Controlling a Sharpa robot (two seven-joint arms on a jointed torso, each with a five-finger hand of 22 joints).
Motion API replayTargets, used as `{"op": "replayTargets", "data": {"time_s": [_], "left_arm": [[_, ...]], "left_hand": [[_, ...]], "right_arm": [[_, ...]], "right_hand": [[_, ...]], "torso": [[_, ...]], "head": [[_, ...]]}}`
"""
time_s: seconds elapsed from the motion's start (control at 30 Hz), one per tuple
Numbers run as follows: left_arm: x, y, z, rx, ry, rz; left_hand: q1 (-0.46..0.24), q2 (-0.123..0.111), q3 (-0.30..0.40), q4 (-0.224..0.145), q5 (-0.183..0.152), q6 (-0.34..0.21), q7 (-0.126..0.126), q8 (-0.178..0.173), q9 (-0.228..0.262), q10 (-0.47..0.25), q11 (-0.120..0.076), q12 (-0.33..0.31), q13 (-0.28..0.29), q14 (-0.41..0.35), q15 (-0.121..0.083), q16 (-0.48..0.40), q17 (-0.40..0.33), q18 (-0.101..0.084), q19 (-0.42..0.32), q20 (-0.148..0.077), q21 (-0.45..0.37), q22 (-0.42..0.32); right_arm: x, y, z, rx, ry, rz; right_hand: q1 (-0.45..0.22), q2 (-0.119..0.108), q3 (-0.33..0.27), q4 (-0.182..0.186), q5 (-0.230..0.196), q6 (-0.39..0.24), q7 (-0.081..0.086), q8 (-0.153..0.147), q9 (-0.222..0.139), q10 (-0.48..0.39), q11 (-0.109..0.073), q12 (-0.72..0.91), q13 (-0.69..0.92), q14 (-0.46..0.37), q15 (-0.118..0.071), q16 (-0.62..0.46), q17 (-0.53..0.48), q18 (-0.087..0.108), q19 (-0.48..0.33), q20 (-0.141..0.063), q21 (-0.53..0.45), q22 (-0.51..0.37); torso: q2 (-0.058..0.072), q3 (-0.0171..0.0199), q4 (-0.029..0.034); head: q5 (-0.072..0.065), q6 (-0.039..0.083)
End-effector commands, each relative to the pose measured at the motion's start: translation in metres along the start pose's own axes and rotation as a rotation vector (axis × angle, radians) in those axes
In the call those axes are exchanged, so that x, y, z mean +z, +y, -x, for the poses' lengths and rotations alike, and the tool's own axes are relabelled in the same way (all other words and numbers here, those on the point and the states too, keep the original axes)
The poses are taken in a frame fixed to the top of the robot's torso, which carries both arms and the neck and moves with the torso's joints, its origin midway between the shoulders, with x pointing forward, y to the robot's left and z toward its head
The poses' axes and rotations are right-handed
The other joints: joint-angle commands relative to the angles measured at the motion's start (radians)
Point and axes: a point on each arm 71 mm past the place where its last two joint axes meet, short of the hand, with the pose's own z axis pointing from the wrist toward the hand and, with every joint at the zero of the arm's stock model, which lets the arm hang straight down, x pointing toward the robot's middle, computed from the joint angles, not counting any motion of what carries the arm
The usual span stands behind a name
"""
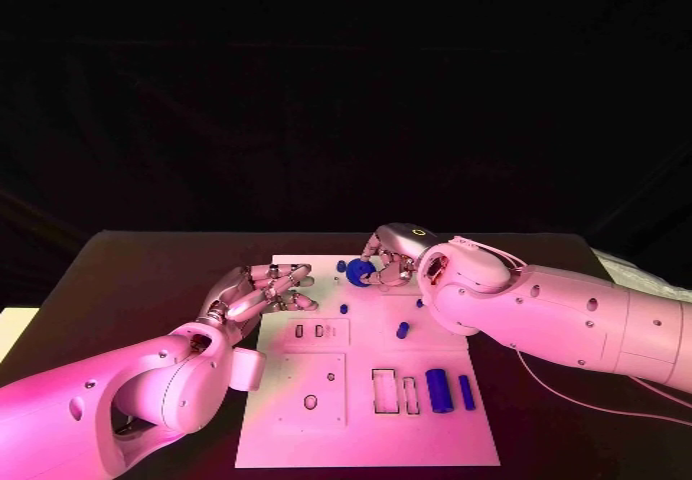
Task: Assemble the parts on the task board
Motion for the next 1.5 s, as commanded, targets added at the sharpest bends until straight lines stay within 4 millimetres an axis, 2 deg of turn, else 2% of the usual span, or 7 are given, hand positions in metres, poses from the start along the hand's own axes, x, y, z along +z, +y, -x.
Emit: {"op": "replayTargets", "data": {"time_s": [0.03,0.3,0.57,0.6,1.0,1.23,1.5], "left_arm": [[0.000,-0.001,-0.003,-0.011,0.024,-0.007],[0.001,-0.001,-0.004,-0.012,0.026,-0.007],[0.001,-0.001,-0.005,-0.013,0.029,-0.005],[0.001,0.000,-0.005,-0.014,0.030,-0.005],[0.002,0.000,-0.006,-0.015,0.032,-0.003],[0.002,0.000,-0.006,-0.015,0.033,-0.003],[0.002,0.000,-0.006,-0.016,0.034,-0.003]], "left_hand": [[0.010,-0.002,0.005,-0.001,-0.001,-0.003,0.004,-0.004,0.000,-0.001,0.004,-0.007,0.001,-0.005,0.000,-0.003,0.002,0.008,0.000,0.006,-0.004,-0.001],[0.010,-0.002,0.005,-0.001,-0.001,-0.003,0.004,-0.004,0.000,-0.001,0.004,-0.007,0.001,-0.005,0.000,-0.003,0.002,0.008,0.000,0.006,-0.004,-0.001],[0.009,-0.001,0.006,-0.001,-0.001,-0.003,0.004,-0.004,0.000,-0.002,0.004,-0.007,0.001,-0.005,0.001,-0.003,0.004,0.008,0.000,0.006,-0.005,-0.002],[0.009,-0.001,0.006,-0.001,-0.001,-0.003,0.004,-0.004,0.000,-0.002,0.004,-0.007,0.001,-0.005,0.001,-0.003,0.004,0.008,0.000,0.006,-0.005,-0.002],[0.009,-0.001,0.006,-0.001,-0.001,-0.003,0.004,-0.004,0.000,-0.002,0.004,-0.007,0.001,-0.005,0.001,-0.003,0.004,0.008,0.000,0.006,-0.005,-0.002],[0.009,-0.001,0.006,-0.001,-0.001,-0.003,0.005,-0.005,0.000,-0.002,0.004,-0.007,0.001,-0.005,0.001,-0.004,0.005,0.008,0.000,0.006,-0.005,-0.002],[0.009,-0.001,0.006,-0.001,-0.001,-0.003,0.005,-0.005,0.000,-0.002,0.004,-0.007,0.001,-0.005,0.001,-0.004,0.005,0.008,0.000,0.006,-0.005,-0.002]], "right_arm": [[0.004,0.003,-0.003,-0.022,0.000,-0.005],[0.016,0.015,-0.013,-0.028,0.018,0.007],[0.023,0.022,-0.020,-0.021,0.022,0.011],[0.024,0.024,-0.021,-0.021,0.023,0.015],[0.027,0.033,-0.027,-0.021,0.039,0.035],[0.030,0.033,-0.028,-0.023,0.038,0.025],[0.032,0.034,-0.031,-0.029,0.055,0.026]], "right_hand": [[0.001,0.006,0.006,0.002,-0.006,0.003,0.000,0.003,0.002,0.005,0.000,-0.002,-0.001,0.078,-0.007,0.004,0.122,-0.011,0.004,0.001,0.005,0.001],[0.000,0.006,0.007,0.002,-0.008,0.002,0.001,0.002,0.002,0.004,0.001,-0.003,-0.001,0.078,-0.006,0.004,0.122,-0.011,0.004,0.001,0.005,0.002],[-0.003,0.006,0.010,0.004,-0.010,-0.001,0.002,-0.001,0.001,0.003,0.002,-0.005,-0.002,0.077,-0.005,0.003,0.119,-0.011,0.004,0.001,0.005,0.002],[-0.004,0.006,0.010,0.004,-0.010,-0.002,0.003,-0.001,0.001,0.002,0.002,-0.006,-0.002,0.077,-0.005,0.003,0.119,-0.011,0.003,0.001,0.005,0.002],[-0.014,-0.002,0.013,0.005,-0.024,-0.011,0.007,-0.011,-0.002,-0.002,0.006,-0.011,-0.004,0.077,-0.002,0.002,0.118,-0.011,0.002,0.004,0.006,0.003],[-0.019,-0.012,0.022,0.002,-0.031,-0.069,0.026,-0.046,-0.016,-0.034,0.022,-0.060,-0.042,0.074,0.010,-0.005,0.107,-0.010,-0.003,0.013,0.003,-0.003],[-0.024,-0.029,0.026,-0.002,-0.032,-0.142,0.042,-0.054,-0.030,-0.078,0.037,-0.132,-0.099,0.071,0.024,-0.010,0.101,-0.009,-0.011,0.027,0.000,-0.010]], "torso": [[0.000,0.0000,-0.0006],[0.001,0.0016,-0.0008],[0.001,0.0014,0.0008],[0.000,0.0019,-0.0012],[0.000,0.0015,-0.0024],[0.000,0.0013,-0.0016],[0.000,0.0016,-0.0018]], "head": [[0.005,-0.004],[0.005,-0.005],[0.007,-0.006],[0.009,-0.008],[0.015,-0.013],[0.014,-0.011],[0.013,-0.012]]}}
